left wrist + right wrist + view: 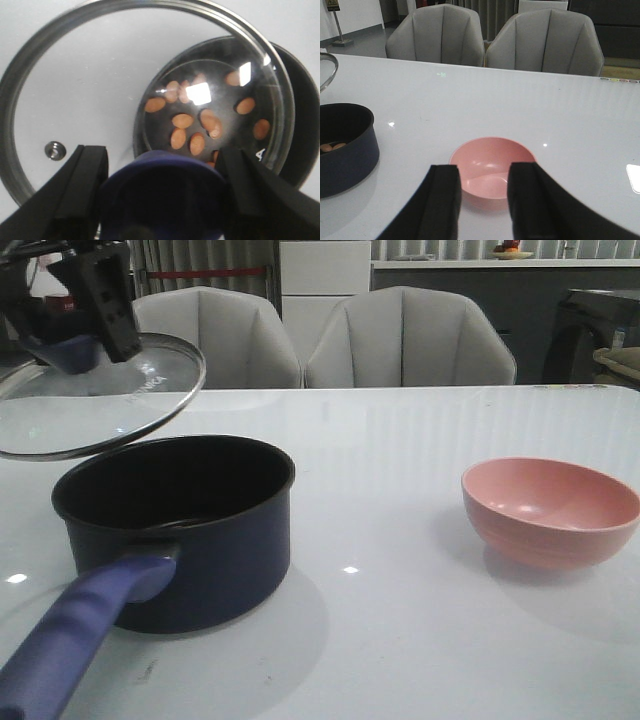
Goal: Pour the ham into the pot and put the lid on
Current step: 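Lift the glass lid and carry it over the pot, left gripper, then lower the lid onto the pot and release the knob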
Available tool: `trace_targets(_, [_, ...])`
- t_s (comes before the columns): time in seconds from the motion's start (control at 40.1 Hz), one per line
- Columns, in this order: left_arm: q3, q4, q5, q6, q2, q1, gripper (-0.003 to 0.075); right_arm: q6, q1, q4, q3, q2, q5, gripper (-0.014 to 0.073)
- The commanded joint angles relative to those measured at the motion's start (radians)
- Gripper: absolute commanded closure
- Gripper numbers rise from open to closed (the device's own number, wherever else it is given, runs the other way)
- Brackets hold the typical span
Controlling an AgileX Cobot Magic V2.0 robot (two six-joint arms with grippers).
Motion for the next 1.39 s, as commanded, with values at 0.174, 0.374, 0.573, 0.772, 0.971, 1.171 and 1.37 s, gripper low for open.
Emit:
trace_targets(0.174, [-0.04, -0.019, 0.039, -0.002, -0.015, -0.121, 0.0462, -0.008, -0.002, 0.013, -0.028, 0.01, -0.078, 0.0233])
trace_targets(0.374, [-0.04, -0.021, 0.04, -0.002, 0.033, -0.175, 0.0462, -0.008, -0.002, 0.013, -0.028, 0.01, -0.078, 0.0233])
trace_targets(0.573, [-0.04, -0.023, 0.04, -0.002, 0.059, -0.187, 0.0462, -0.008, -0.002, 0.013, -0.028, 0.01, -0.078, 0.0233])
trace_targets(0.772, [-0.04, 0.012, 0.04, -0.008, 0.063, -0.187, 0.0461, -0.008, -0.002, 0.013, -0.028, 0.01, -0.078, 0.0233])
trace_targets(0.971, [-0.04, 0.019, 0.04, -0.01, 0.066, -0.187, 0.0413, -0.008, -0.002, 0.013, -0.028, 0.01, -0.078, 0.0233])
trace_targets(1.171, [-0.04, 0.019, 0.04, -0.01, 0.066, -0.187, 0.0239, -0.008, -0.002, 0.013, -0.028, 0.01, -0.078, 0.0233])
trace_targets(1.37, [-0.04, 0.019, 0.038, -0.01, 0.066, -0.187, 0.0175, -0.008, -0.002, 0.013, -0.028, 0.01, -0.078, 0.0233])
